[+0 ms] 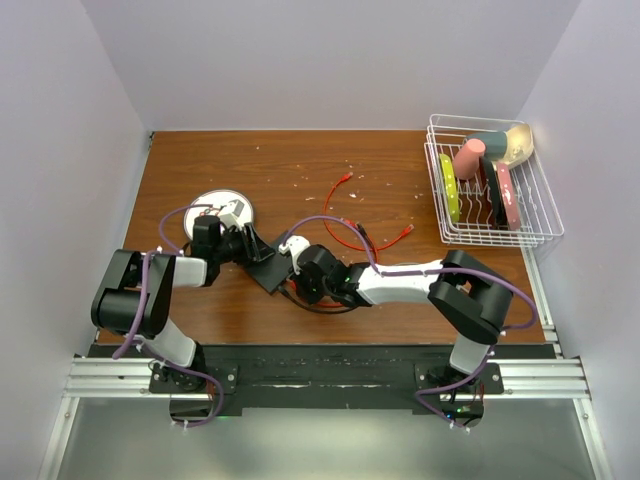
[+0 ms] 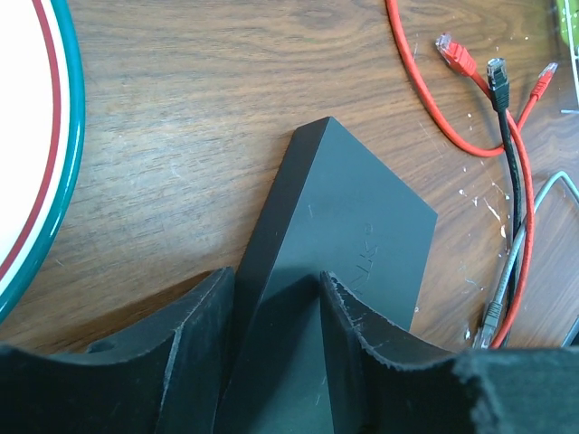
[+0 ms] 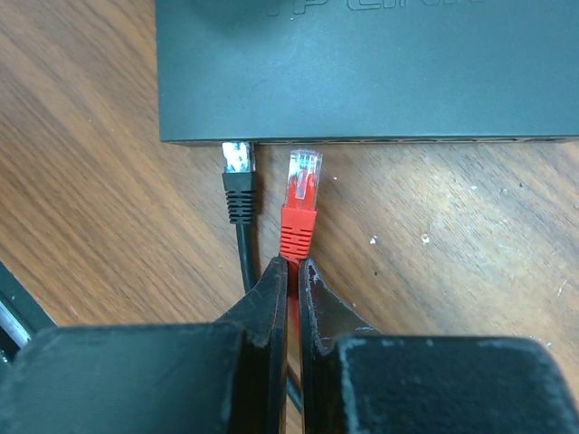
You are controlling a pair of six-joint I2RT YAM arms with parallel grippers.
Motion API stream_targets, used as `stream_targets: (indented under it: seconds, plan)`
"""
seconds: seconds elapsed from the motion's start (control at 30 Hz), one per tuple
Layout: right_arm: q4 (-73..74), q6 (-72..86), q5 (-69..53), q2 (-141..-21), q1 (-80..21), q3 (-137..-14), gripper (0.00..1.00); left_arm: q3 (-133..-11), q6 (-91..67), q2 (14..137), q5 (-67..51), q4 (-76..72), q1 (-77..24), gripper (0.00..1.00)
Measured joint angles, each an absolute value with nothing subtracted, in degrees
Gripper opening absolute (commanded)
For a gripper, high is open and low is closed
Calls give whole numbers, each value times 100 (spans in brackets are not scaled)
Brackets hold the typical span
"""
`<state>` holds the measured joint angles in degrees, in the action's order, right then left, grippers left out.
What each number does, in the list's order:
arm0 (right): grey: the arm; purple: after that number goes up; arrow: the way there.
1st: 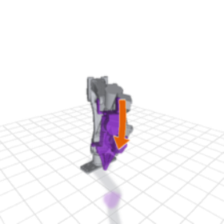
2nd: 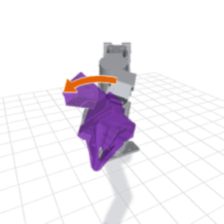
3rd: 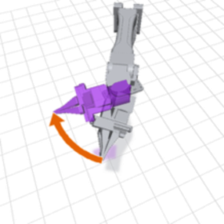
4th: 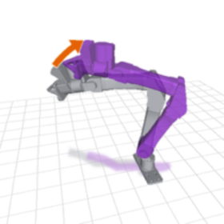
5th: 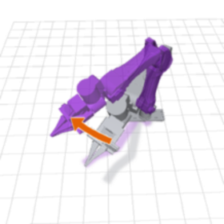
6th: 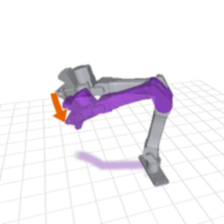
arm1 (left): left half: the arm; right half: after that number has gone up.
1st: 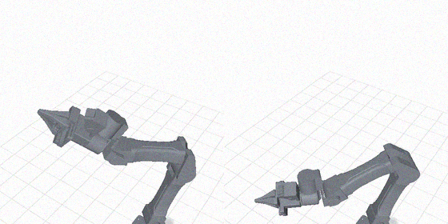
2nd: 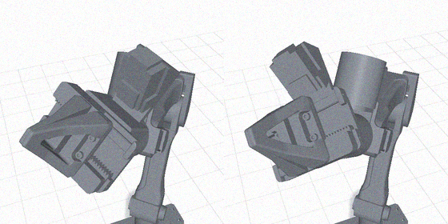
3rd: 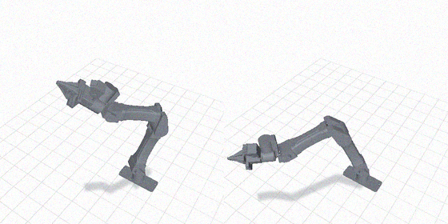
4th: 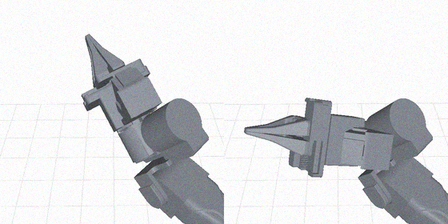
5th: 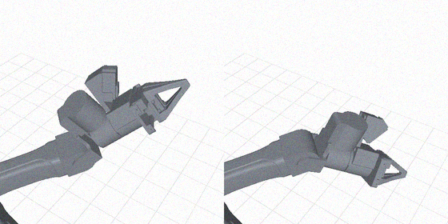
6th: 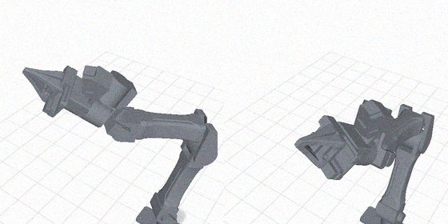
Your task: Insert the plug into the switch port
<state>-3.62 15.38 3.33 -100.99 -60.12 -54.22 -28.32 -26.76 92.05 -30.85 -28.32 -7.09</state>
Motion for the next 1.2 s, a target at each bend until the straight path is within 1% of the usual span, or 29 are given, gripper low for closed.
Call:
stream_targets:
  seconds: [0.57,0.97,1.2]
  plan:
    - [-381,1542,329,-10274,-6012,-5450,0,-2840,-2679,9238,-3127,-2840,-707,45]
    - [-148,1546,340,-10497,-6027,-5798,0,-2856,-2676,9284,-3131,-2908,-676,45]
    - [196,1459,331,-10573,-6034,-6023,0,-2862,-2676,9288,-3131,-2908,-676,47]
